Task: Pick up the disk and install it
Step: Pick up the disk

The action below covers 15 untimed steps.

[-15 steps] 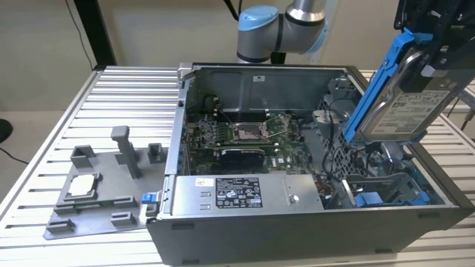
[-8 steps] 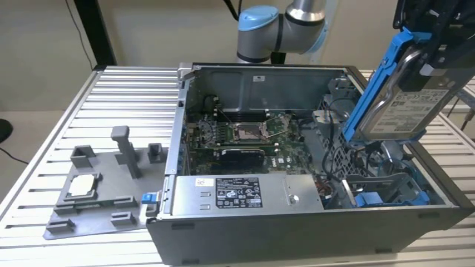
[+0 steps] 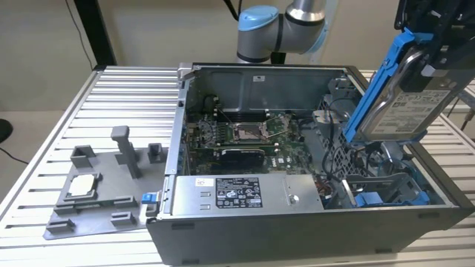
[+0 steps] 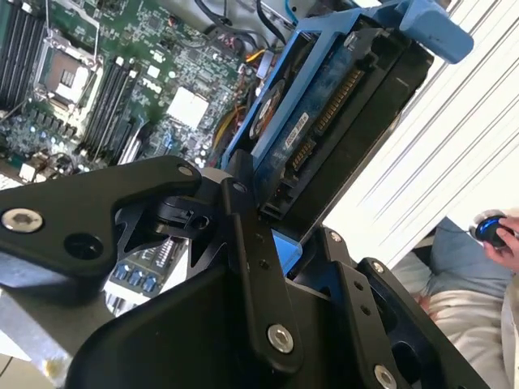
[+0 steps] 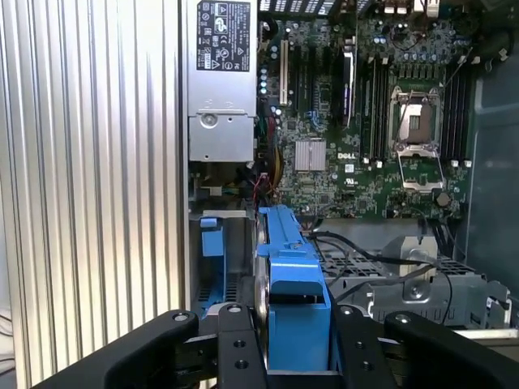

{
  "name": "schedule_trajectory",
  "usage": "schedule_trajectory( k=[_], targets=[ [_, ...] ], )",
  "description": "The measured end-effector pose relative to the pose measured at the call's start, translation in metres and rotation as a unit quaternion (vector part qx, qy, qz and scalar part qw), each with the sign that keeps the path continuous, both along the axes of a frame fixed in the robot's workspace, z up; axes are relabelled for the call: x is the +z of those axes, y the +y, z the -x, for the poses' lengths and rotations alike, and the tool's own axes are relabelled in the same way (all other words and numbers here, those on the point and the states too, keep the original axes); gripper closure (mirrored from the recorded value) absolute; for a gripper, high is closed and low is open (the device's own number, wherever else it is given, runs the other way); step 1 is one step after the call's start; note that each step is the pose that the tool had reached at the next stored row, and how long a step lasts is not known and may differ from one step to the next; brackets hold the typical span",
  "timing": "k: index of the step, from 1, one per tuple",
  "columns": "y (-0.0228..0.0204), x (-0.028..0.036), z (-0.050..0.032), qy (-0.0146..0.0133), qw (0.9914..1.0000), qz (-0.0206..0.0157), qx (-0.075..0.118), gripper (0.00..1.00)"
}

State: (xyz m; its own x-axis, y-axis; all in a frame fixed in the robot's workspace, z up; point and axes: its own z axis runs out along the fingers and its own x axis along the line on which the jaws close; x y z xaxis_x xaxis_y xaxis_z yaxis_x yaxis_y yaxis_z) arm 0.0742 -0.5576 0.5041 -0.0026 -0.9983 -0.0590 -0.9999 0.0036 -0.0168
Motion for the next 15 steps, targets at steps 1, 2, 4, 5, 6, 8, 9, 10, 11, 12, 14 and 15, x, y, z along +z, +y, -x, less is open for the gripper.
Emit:
schedule_trajectory(
  k=[1,2,4,5,6,8,9,10,11,12,14,15],
  targets=[
    [-0.0012,-0.0007,-0.0009,0.0,1.0,0.0001,0.0,1.0],
    [-0.003,-0.0018,-0.0017,0.0,1.0,0.0001,0.0,1.0],
    [-0.0058,-0.0046,-0.0028,0.0,1.0,0.0001,0.0,1.0],
    [-0.007,-0.0063,-0.0033,0.0,1.0,0.0,0.0,1.0],
    [-0.0081,-0.0079,-0.0039,0.0,1.0,0.0,0.0,1.0],
    [-0.0097,-0.0107,-0.0056,0.0,1.0,0.0004,0.0,1.0],
    [-0.0106,-0.0122,-0.0065,0.0,1.0,0.0005,0.0,1.0],
    [-0.0118,-0.0136,-0.0075,0.0,1.0,0.0007,0.0,1.0],
    [-0.013,-0.0152,-0.0086,0.0,1.0,0.0008,0.0,1.0],
    [-0.0143,-0.0168,-0.0097,0.0,1.0,0.0009,0.0,1.0],
    [-0.0164,-0.0199,-0.0113,0.0,1.0,0.0009,0.0,1.0],
    [-0.0174,-0.0213,-0.0119,0.0,1.0,0.001,0.0,1.0]
  ],
)
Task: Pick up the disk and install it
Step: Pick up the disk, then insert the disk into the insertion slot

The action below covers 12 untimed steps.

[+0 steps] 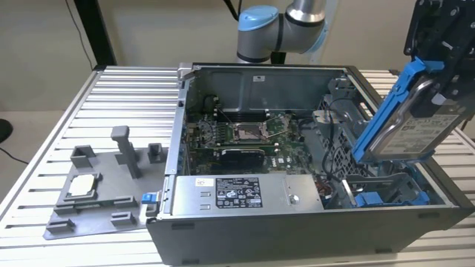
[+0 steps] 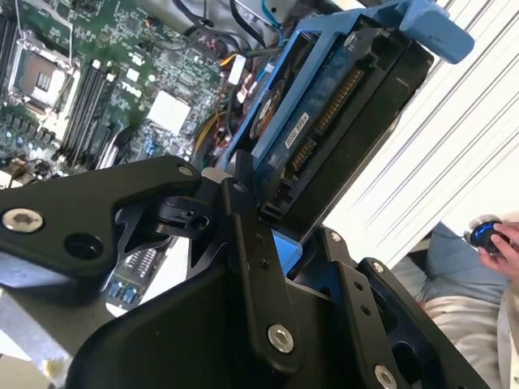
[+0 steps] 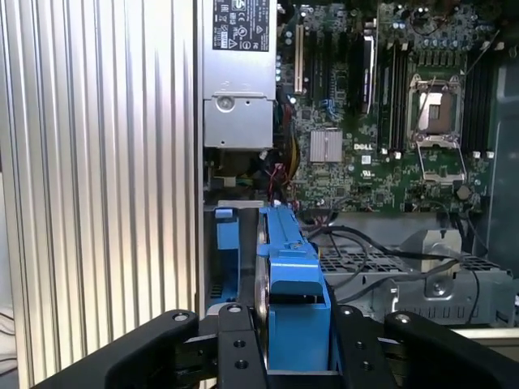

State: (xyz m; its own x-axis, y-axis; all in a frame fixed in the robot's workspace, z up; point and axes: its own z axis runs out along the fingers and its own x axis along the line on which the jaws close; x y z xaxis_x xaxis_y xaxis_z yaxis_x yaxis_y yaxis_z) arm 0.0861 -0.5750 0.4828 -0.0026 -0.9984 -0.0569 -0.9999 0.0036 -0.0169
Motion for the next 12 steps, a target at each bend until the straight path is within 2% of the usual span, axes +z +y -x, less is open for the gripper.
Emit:
schedule_trajectory(
  k=[4,9,12],
  targets=[
    [-0.0034,-0.0051,-0.0013,0.0,1.0,0.0008,0.0,1.0],
    [-0.0036,-0.0055,-0.0015,0.0,1.0,0.0013,0.0,1.0],
    [-0.0044,-0.0098,-0.0015,0.0,1.0,0.0012,0.0,1.0]
  ],
)
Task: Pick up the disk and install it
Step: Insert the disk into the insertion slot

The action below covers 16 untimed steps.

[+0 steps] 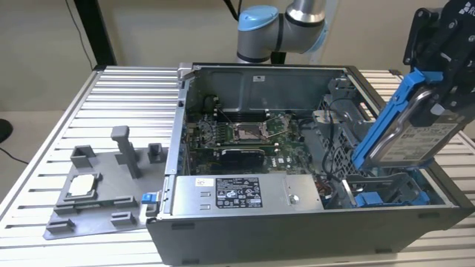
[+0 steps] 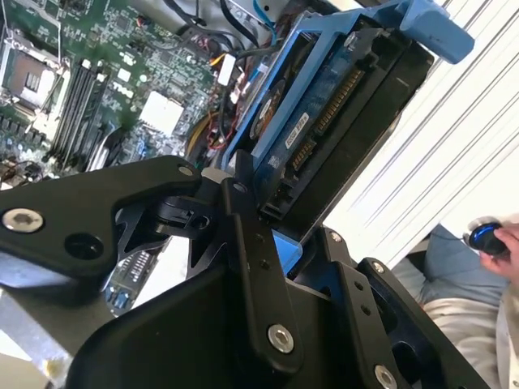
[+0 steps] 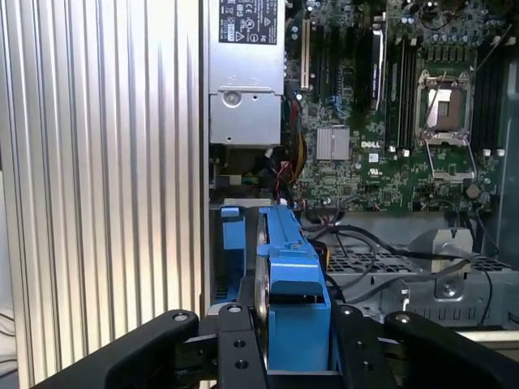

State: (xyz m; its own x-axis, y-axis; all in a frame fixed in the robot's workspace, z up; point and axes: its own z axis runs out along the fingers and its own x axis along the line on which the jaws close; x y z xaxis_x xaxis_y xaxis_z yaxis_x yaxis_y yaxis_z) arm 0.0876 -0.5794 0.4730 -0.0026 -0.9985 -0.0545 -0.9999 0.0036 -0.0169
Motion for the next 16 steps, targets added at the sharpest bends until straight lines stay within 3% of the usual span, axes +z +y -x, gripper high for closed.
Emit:
schedule_trajectory(
  k=[16],
  targets=[
    [-0.0025,-0.0291,-0.0081,0.0,1.0,-0.0001,0.0,1.0]
  ],
)
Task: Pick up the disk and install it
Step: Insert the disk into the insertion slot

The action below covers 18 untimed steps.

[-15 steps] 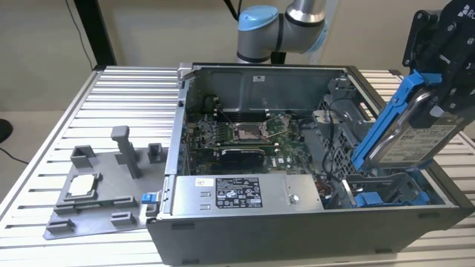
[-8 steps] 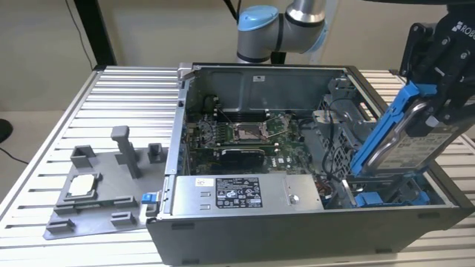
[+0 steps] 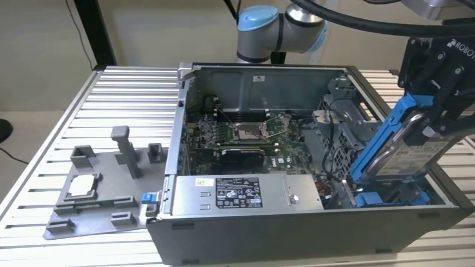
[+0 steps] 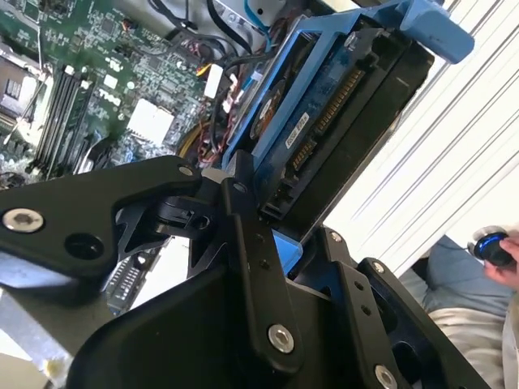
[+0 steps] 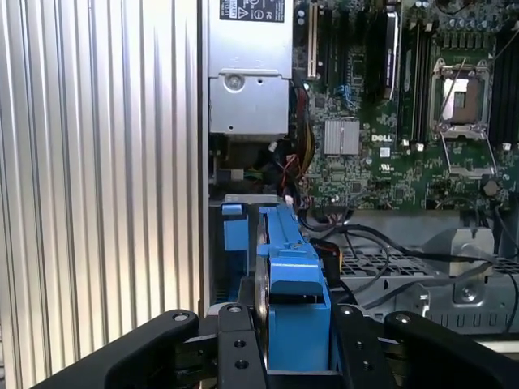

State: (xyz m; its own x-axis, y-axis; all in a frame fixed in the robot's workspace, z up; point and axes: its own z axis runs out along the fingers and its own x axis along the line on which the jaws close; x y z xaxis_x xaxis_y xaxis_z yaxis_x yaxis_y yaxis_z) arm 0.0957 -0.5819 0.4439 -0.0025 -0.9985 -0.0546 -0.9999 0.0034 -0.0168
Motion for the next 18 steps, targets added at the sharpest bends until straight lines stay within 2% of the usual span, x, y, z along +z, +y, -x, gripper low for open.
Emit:
schedule_trajectory(
  k=[12,14,18],
  targets=[
    [-0.0034,-0.021,-0.0031,0.0002,1.0,-0.0011,0.0,1.0],
    [-0.0042,-0.0263,-0.0039,-0.0003,1.0,-0.003,0.0,1.0],
    [-0.0057,-0.0328,-0.004,0.0,1.0,-0.0025,0.0,1.0]
  ],
)
